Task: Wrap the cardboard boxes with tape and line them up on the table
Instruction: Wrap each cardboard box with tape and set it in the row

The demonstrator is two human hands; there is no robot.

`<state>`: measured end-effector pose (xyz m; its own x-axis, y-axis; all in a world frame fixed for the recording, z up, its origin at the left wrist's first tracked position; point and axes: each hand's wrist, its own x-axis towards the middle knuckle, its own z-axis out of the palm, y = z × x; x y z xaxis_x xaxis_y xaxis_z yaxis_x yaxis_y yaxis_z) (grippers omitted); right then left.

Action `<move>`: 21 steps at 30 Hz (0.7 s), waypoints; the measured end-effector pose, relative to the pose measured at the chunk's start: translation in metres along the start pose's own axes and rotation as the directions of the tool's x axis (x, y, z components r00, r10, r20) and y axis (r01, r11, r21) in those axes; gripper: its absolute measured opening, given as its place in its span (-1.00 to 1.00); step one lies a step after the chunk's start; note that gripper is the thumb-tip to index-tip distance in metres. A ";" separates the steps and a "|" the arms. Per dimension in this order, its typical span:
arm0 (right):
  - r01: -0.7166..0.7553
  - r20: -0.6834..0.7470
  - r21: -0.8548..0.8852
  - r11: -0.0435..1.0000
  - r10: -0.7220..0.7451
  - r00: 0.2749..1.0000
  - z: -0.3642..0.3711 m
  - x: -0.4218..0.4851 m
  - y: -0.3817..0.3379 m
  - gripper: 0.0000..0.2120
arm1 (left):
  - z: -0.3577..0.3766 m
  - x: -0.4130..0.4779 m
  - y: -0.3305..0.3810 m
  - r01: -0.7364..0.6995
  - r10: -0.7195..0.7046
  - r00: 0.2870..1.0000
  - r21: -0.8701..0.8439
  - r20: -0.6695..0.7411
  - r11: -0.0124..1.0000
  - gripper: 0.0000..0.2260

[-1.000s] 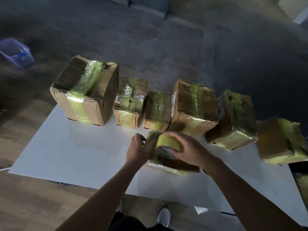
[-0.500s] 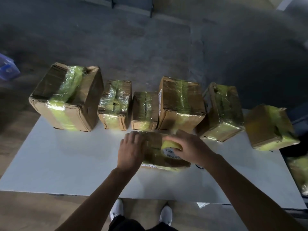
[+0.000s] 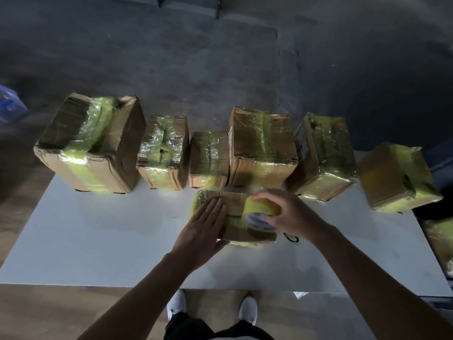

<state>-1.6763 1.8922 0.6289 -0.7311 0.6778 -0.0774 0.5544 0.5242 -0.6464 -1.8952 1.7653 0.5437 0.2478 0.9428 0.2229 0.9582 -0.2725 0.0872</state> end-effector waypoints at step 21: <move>0.073 0.028 -0.056 0.996 -0.071 0.997 -0.018 -0.010 0.023 -0.57 | -0.012 0.020 0.024 0.039 -0.035 0.979 -0.011 0.200 0.999 -0.26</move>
<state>-1.6493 1.9063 0.6286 -0.7799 0.6237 -0.0526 0.5209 0.6001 -0.6071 -1.8690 1.7749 0.5615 0.2373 0.9712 0.0209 0.9654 -0.2381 0.1066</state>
